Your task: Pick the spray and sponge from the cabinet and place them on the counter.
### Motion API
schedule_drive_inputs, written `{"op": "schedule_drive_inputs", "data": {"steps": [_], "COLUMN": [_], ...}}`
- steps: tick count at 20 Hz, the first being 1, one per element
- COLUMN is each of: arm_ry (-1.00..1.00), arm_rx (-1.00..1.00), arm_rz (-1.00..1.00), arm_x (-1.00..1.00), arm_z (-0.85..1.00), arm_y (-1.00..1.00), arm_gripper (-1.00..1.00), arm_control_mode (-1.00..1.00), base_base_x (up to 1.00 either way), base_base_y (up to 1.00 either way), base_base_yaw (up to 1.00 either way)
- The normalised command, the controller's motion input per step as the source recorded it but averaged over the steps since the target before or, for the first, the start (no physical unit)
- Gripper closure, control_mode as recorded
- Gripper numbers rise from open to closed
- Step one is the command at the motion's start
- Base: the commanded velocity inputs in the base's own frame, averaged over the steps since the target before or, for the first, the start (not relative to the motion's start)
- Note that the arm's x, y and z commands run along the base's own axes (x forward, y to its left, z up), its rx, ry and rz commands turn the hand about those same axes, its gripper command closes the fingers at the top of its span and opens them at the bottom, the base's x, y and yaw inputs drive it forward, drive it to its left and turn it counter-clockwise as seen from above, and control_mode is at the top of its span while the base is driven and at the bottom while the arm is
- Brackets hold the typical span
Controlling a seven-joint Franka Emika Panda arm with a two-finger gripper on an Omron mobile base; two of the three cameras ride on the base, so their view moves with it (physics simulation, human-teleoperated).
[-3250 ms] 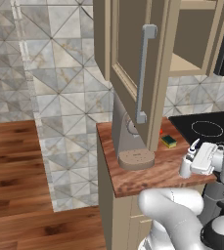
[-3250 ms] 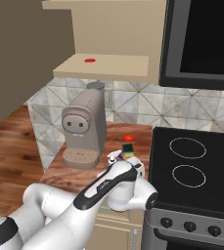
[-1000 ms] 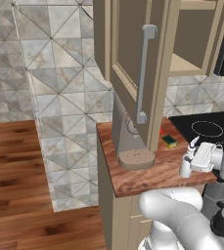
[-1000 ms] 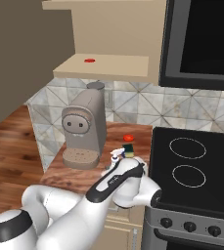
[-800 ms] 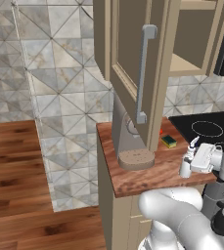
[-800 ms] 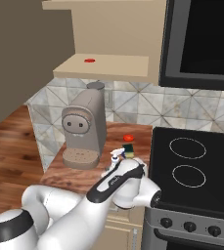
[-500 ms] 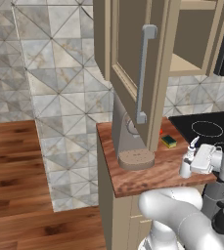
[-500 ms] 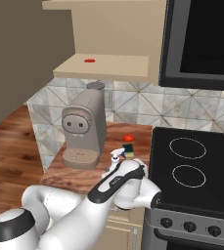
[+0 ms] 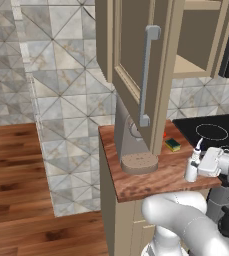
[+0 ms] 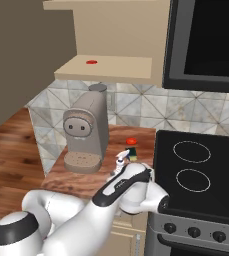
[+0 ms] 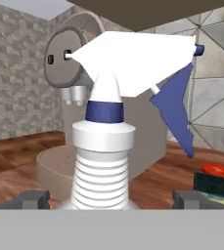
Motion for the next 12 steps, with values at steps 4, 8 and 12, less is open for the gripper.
{"op": "schedule_drive_inputs", "data": {"steps": [4,8,12], "arm_ry": [0.03,0.00,0.00], "arm_rx": [0.00,0.00,0.00], "arm_rz": [0.00,0.00,0.00], "arm_x": [0.00,-0.09,-0.28], "arm_z": [0.00,0.00,0.00], "arm_y": [-0.16,-0.10,-0.03], "arm_gripper": [-1.00,-1.00,-1.00], "arm_control_mode": [-1.00,-1.00,-1.00], "base_base_x": [0.00,0.00,0.00], "base_base_y": [0.00,0.00,0.00], "base_base_yaw": [0.00,0.00,0.00]}}
